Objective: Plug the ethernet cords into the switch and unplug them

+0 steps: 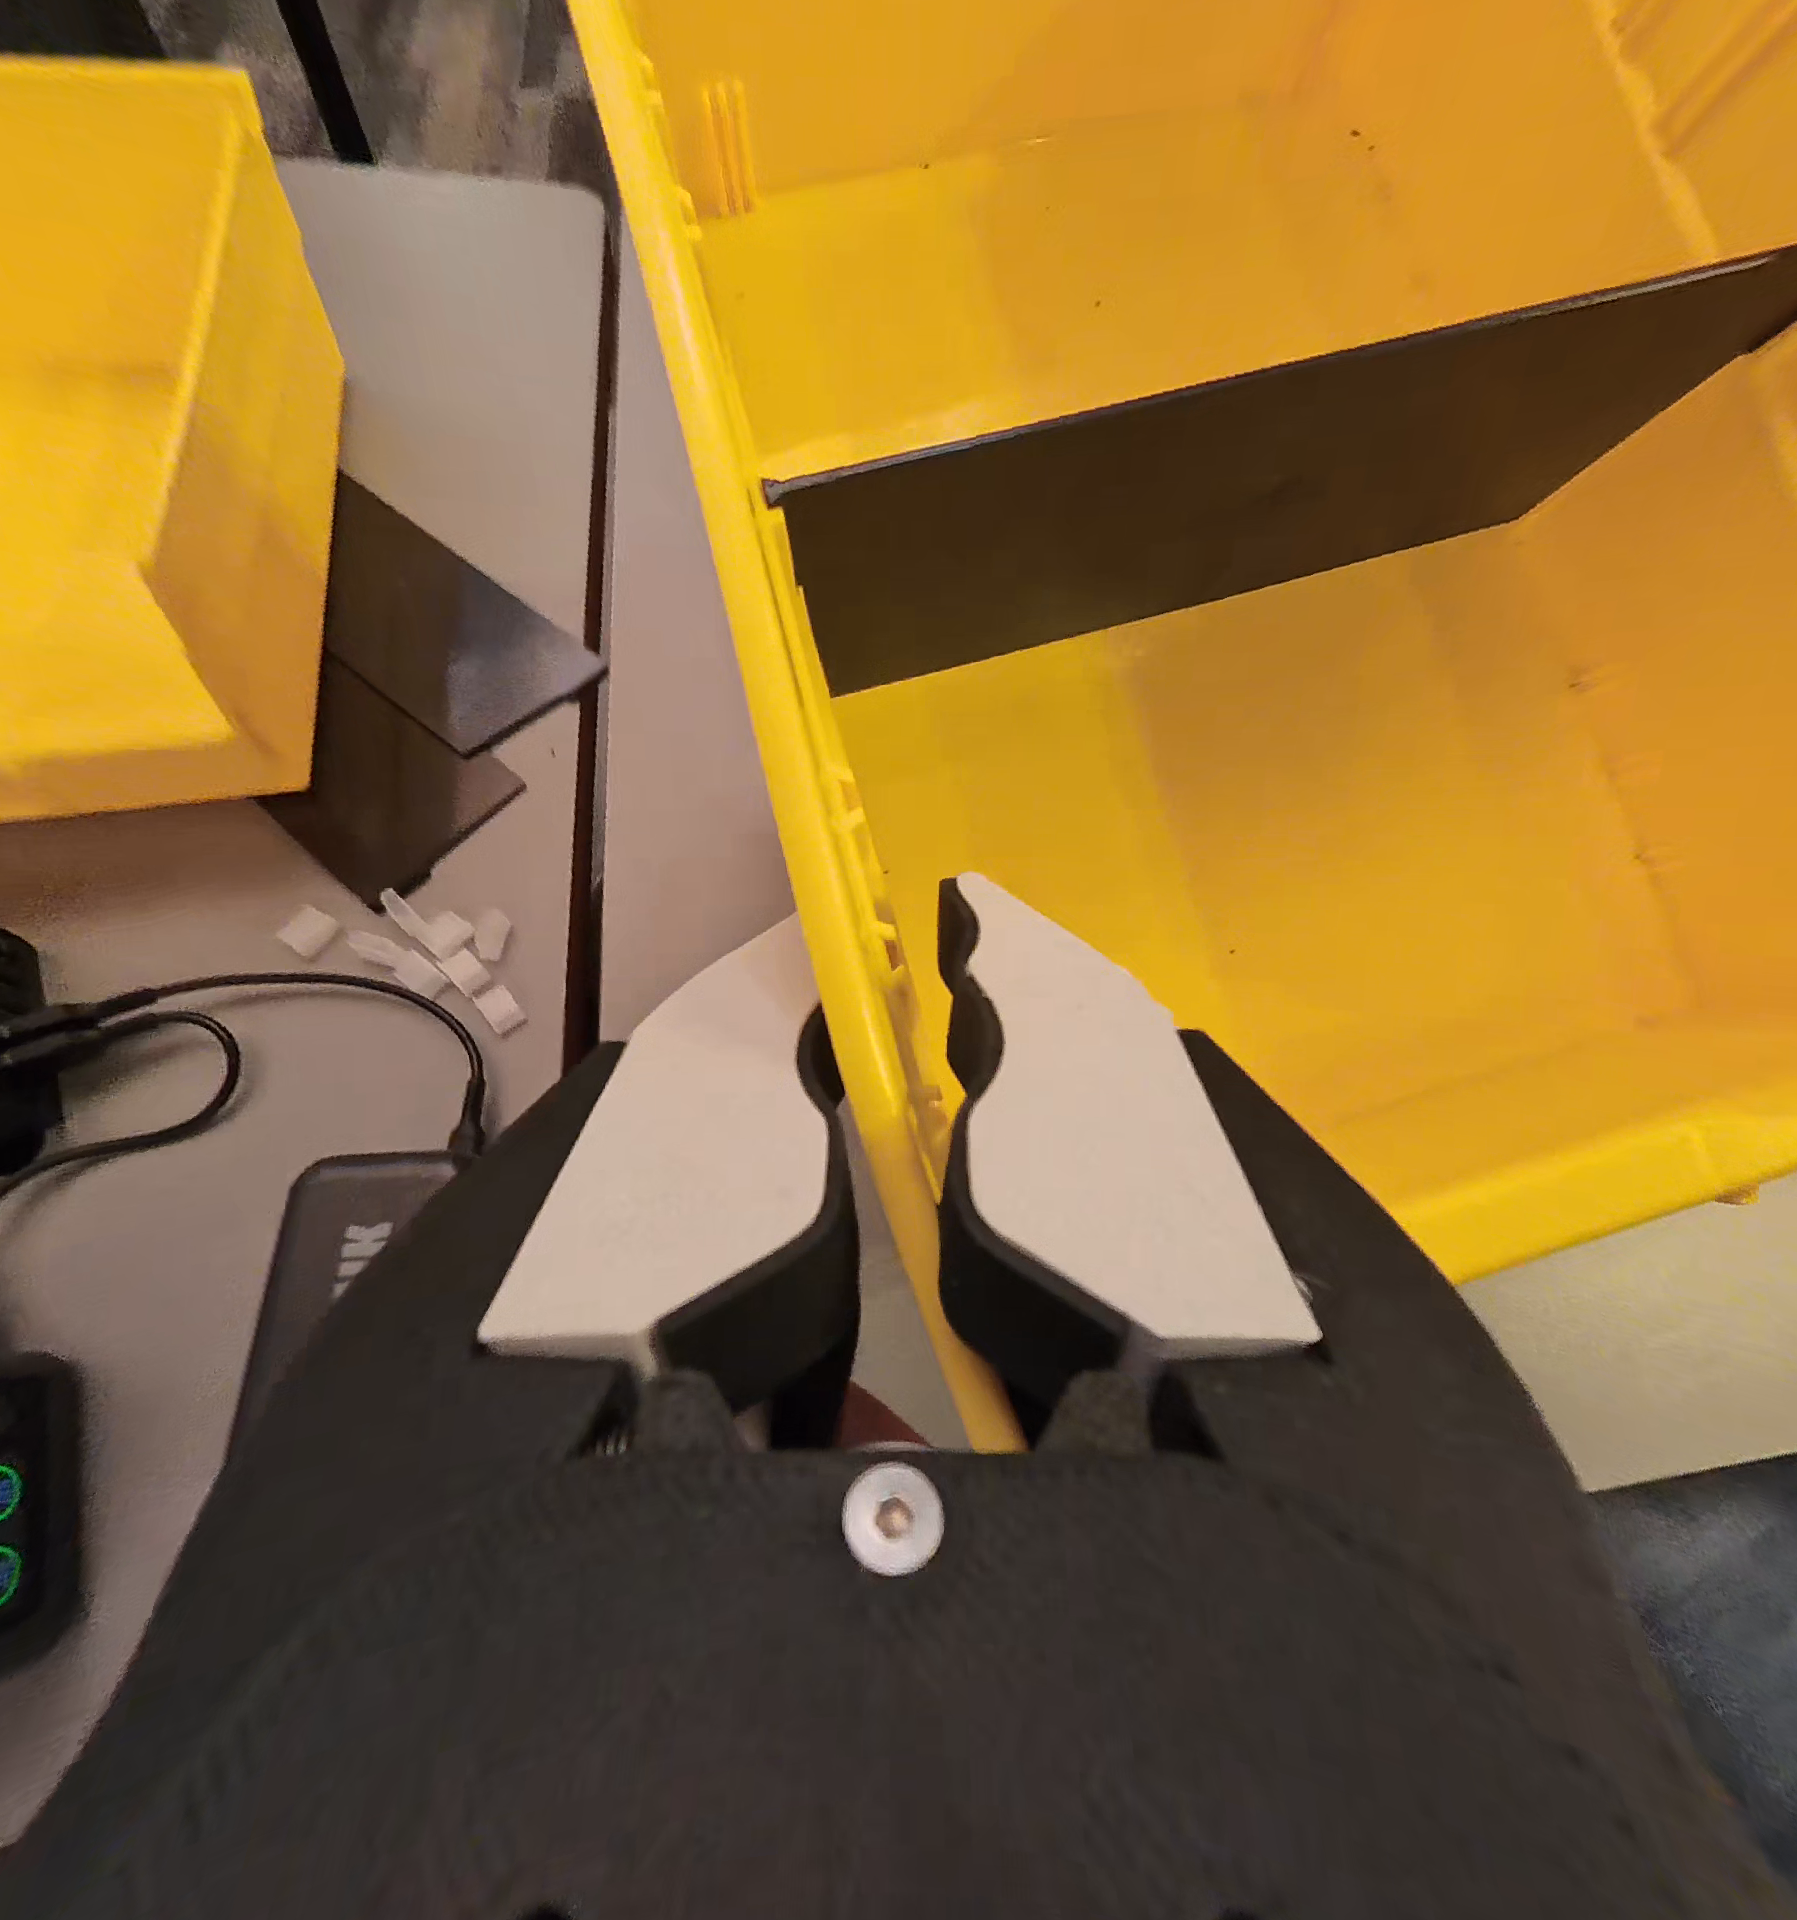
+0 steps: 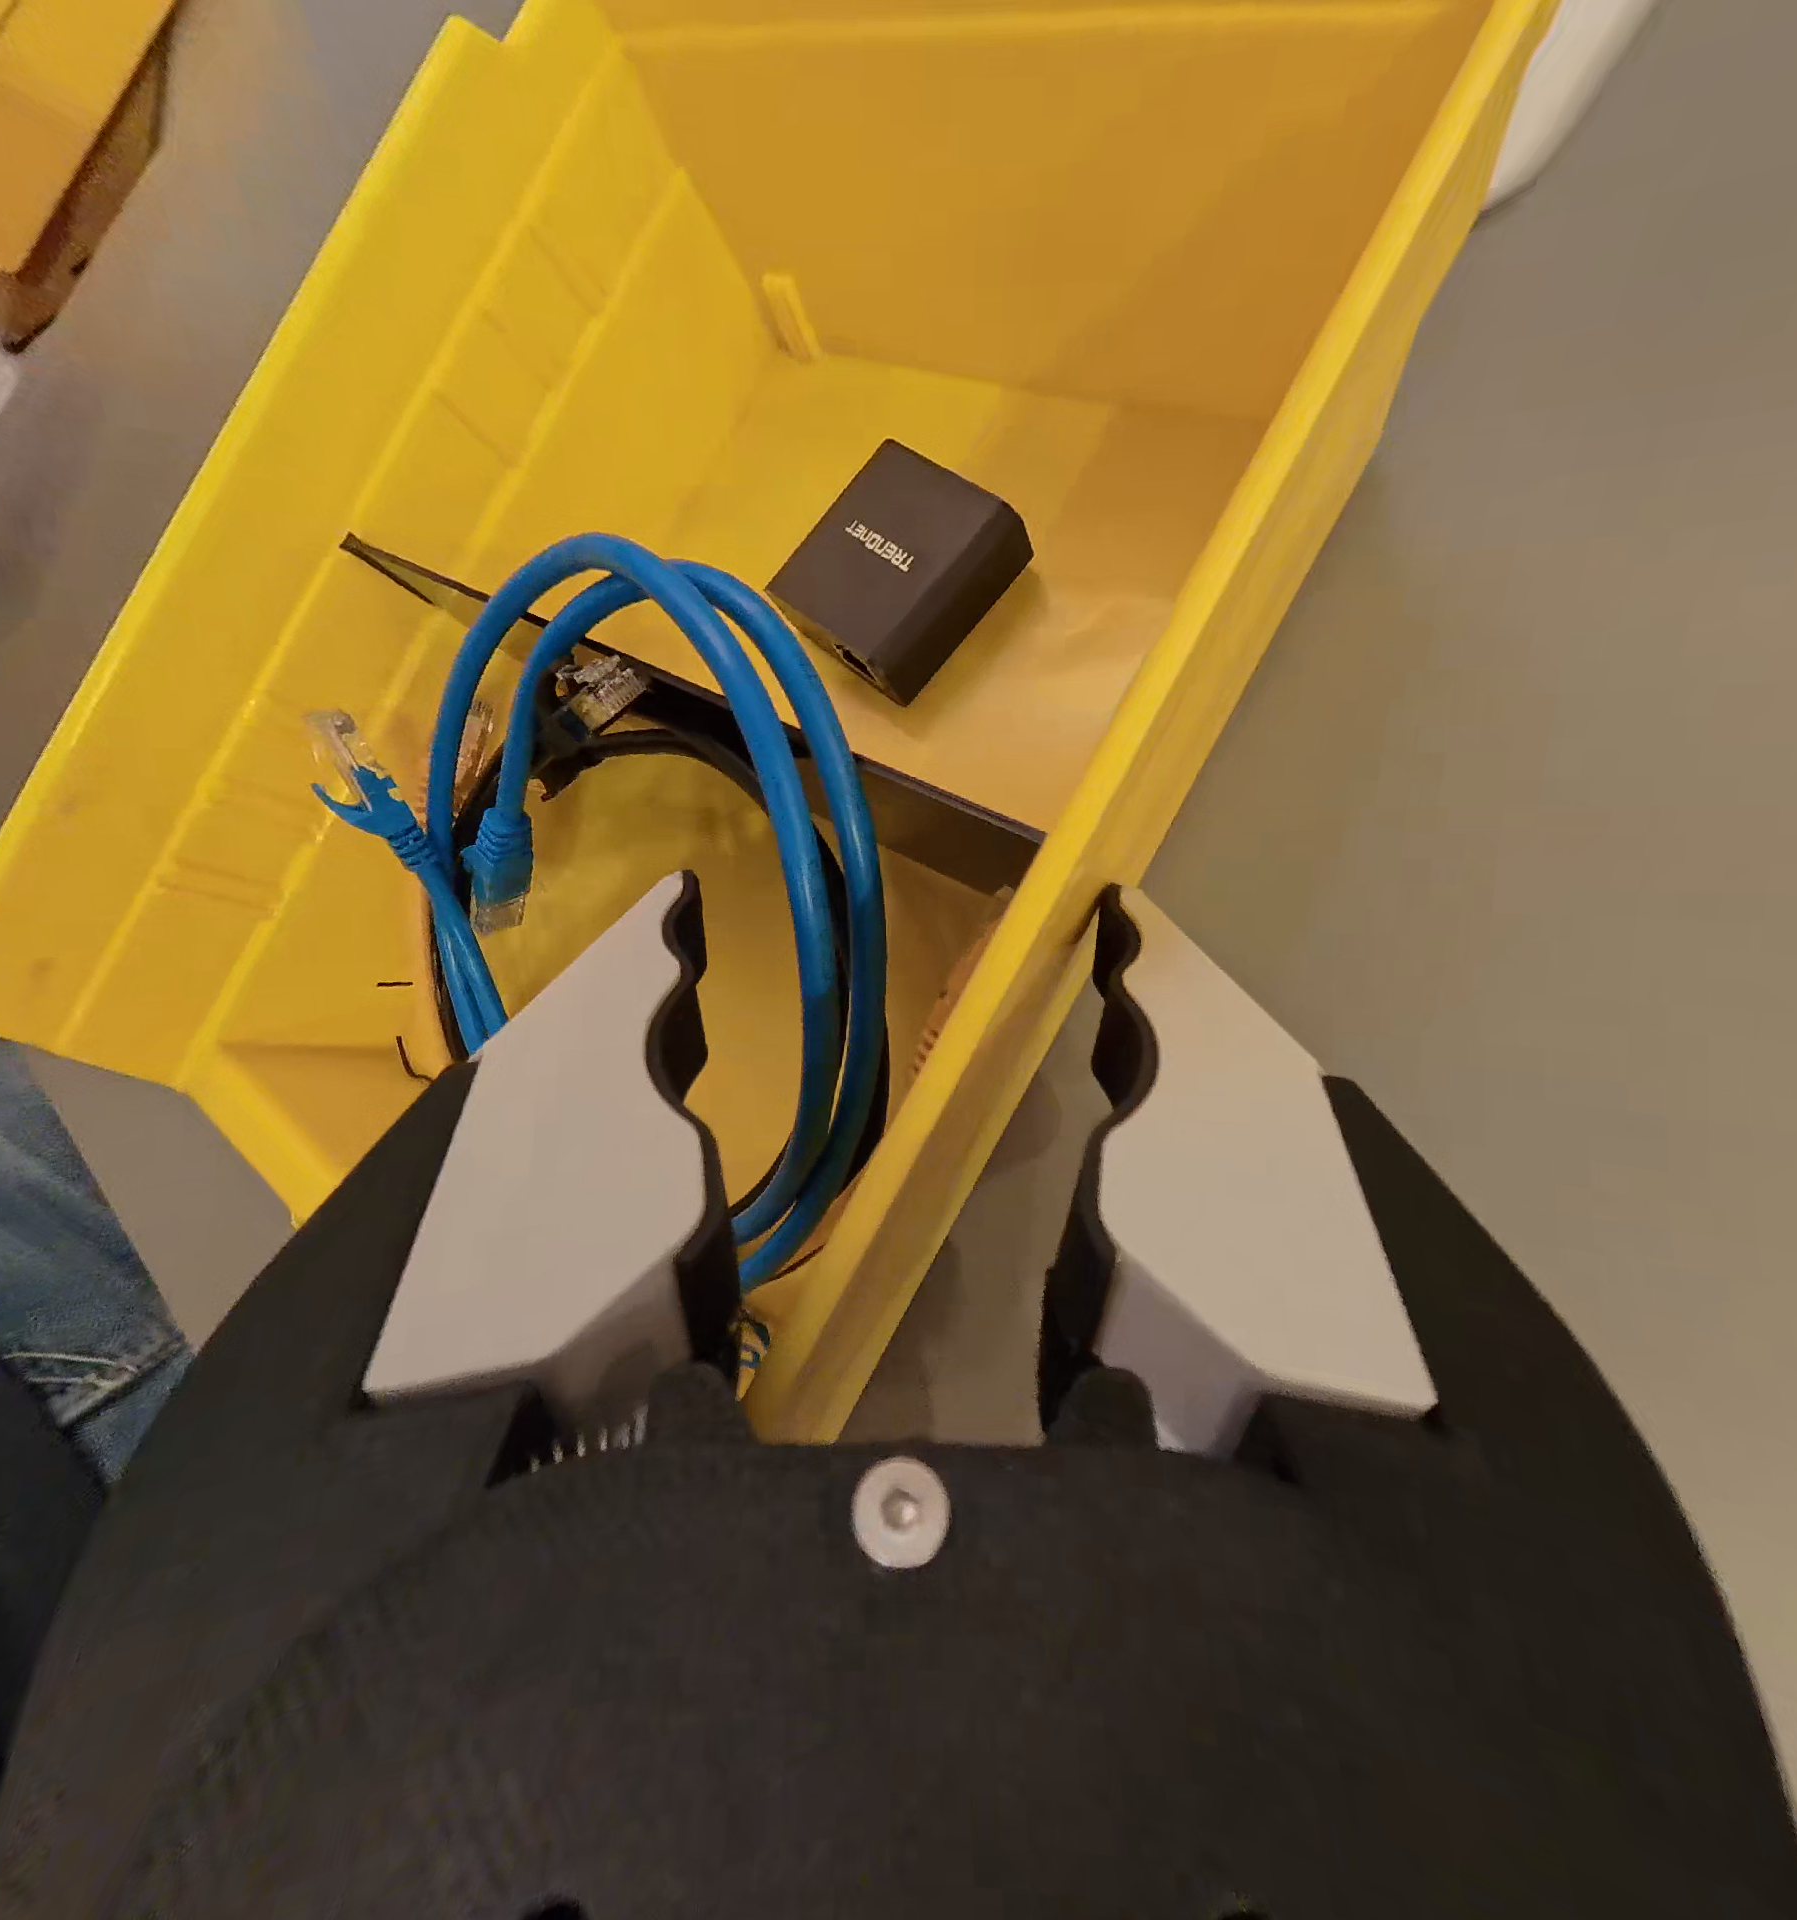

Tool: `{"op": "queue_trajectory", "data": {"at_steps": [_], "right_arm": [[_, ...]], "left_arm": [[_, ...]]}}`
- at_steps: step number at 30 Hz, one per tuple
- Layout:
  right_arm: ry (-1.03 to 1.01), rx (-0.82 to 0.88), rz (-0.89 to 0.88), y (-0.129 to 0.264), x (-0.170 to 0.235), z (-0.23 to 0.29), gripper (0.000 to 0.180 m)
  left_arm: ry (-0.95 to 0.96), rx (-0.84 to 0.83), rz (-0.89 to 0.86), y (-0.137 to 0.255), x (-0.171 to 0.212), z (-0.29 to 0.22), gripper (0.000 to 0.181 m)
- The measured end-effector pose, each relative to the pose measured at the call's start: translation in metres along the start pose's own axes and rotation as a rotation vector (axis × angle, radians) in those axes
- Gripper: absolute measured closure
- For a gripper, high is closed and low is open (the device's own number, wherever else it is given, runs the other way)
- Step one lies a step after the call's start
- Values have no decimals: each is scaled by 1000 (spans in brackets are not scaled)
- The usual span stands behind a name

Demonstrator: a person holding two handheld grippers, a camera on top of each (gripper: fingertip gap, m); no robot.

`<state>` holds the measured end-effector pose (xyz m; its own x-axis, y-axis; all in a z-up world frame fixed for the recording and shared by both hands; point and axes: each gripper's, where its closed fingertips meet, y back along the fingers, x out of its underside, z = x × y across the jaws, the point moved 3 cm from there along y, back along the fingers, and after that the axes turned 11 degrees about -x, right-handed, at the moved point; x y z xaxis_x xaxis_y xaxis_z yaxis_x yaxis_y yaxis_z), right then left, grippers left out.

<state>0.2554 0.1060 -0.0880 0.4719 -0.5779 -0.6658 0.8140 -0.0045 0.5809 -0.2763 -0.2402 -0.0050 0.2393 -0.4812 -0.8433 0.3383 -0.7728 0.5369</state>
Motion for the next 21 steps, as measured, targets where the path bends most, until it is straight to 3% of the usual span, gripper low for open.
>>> {"op": "queue_trajectory", "data": {"at_steps": [12, 15, 18, 21], "right_arm": [[-68, -271, -97, -167, -45, 173, 89], [-70, -389, -95, -205, -53, 221, 75], [-9, -454, -94, -224, -61, 247, 70], [34, -434, -140, -201, -70, 232, 69]], "left_arm": [[36, 2, -110, 53, -37, 5, 168], [34, 4, -144, 65, -48, 5, 168], [9, -2, -192, 78, -59, 1, 168], [-28, 11, -228, 84, -68, -23, 168]]}}
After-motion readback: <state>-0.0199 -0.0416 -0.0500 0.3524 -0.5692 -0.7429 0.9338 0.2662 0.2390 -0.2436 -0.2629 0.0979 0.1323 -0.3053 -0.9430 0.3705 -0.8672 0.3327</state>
